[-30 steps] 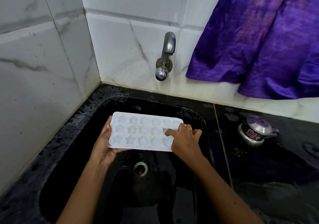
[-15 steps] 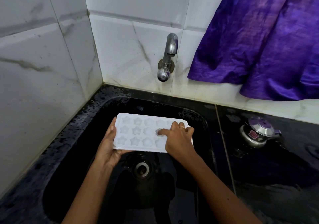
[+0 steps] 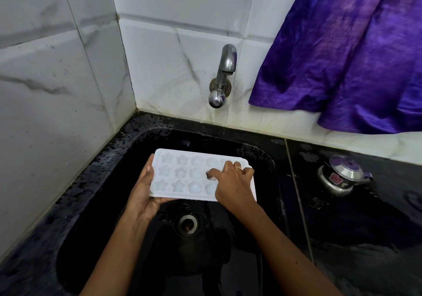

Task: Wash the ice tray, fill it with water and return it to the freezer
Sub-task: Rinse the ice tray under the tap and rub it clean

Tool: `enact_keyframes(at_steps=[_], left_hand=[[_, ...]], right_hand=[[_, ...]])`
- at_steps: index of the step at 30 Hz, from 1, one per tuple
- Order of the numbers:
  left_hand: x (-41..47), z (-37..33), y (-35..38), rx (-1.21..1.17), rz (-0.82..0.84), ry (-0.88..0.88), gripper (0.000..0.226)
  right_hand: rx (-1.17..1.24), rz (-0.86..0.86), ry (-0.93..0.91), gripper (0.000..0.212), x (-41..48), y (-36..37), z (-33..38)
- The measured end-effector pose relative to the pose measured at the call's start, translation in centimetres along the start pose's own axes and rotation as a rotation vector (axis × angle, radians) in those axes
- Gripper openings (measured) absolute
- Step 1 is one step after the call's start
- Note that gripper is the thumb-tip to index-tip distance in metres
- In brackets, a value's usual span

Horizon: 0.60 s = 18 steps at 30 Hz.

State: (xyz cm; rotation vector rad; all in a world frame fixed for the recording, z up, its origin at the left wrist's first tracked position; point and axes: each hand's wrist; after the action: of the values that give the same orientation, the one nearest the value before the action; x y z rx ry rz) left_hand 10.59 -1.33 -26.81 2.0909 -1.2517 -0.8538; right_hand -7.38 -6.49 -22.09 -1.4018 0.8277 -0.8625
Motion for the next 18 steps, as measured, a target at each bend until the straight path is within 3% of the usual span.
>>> enact_keyframes(at_steps=[12,13,16,18], left_hand=[[0.1,0.2,0.0,-0.041,0.002,-0.022,0.026],[0.0,0.2,0.0,-0.048,0.009,-0.025,0.028],[-0.1,0.4,0.1,-0.049,0.012,-0.039,0.065],[0.0,0.5,0.1,-0.041,-0.007,-0.027,0.049]], right_hand=[[0.01,-0.088,-0.018,0.058,-0.1,-1.0,0.5],[0.003,-0.081,-0.045,0.058,0.0,-1.0,0.8],[-0.015,-0.032,-0.092,0.057,0.4,-0.8,1.5],[-0.007,0.008,-0.089,0.059,0.6,-0.6,1.6]])
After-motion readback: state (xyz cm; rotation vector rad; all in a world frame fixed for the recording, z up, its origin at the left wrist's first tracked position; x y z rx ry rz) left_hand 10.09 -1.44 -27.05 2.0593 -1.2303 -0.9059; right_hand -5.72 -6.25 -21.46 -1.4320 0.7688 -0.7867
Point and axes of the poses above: each hand's wrist, its own x-axis towards the middle knuckle, its own y-axis out of the palm, z = x × y, and after that the axes turned 11 degrees about -x, right-handed
